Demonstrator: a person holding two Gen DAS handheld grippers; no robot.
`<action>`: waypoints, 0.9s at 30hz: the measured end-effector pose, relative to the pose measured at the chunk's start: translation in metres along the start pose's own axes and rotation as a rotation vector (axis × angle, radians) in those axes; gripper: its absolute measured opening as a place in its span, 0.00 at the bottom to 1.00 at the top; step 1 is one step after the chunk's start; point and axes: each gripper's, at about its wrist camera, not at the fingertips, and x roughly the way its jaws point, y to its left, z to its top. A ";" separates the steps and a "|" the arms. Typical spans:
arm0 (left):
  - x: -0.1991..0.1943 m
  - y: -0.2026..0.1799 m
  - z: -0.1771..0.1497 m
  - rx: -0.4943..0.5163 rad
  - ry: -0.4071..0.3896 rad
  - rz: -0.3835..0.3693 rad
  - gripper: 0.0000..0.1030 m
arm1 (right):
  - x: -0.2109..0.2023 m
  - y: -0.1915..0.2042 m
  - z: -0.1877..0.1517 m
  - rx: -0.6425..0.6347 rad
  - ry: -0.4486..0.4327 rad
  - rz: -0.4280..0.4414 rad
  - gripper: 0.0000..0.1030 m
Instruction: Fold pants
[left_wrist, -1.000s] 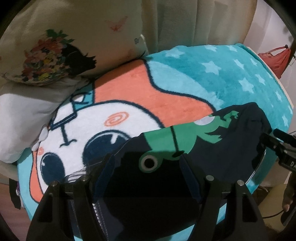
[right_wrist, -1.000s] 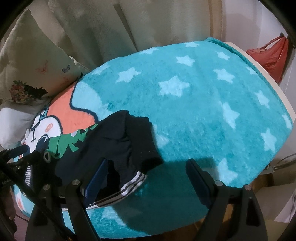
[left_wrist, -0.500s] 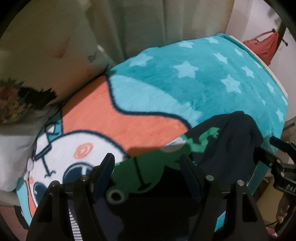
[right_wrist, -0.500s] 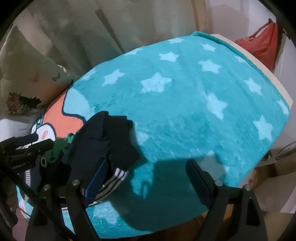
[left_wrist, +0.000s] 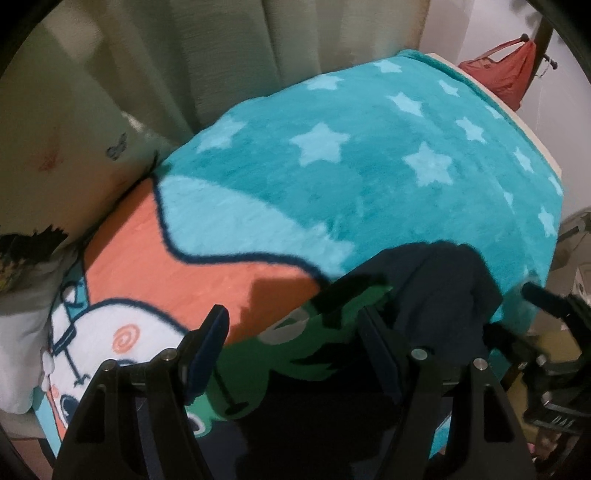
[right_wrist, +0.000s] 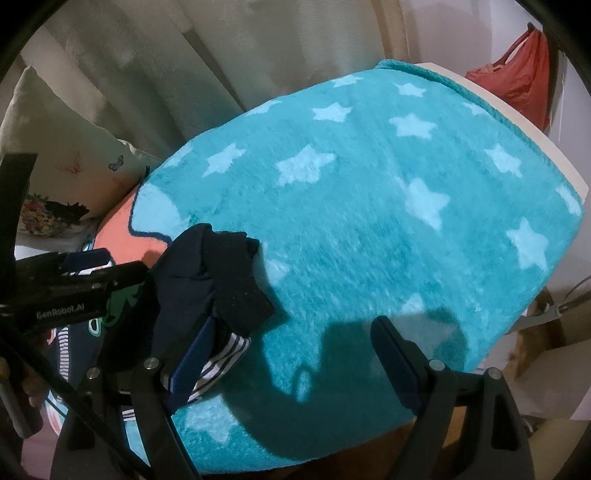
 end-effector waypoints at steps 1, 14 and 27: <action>0.000 -0.002 0.003 0.001 -0.001 -0.013 0.70 | 0.001 -0.001 0.000 0.003 0.000 0.006 0.87; 0.023 -0.040 0.047 0.081 0.035 -0.125 0.70 | 0.011 0.002 0.005 -0.022 -0.015 0.031 0.87; 0.031 -0.031 0.046 0.062 0.039 -0.077 0.70 | 0.012 -0.004 0.006 0.005 -0.003 0.056 0.87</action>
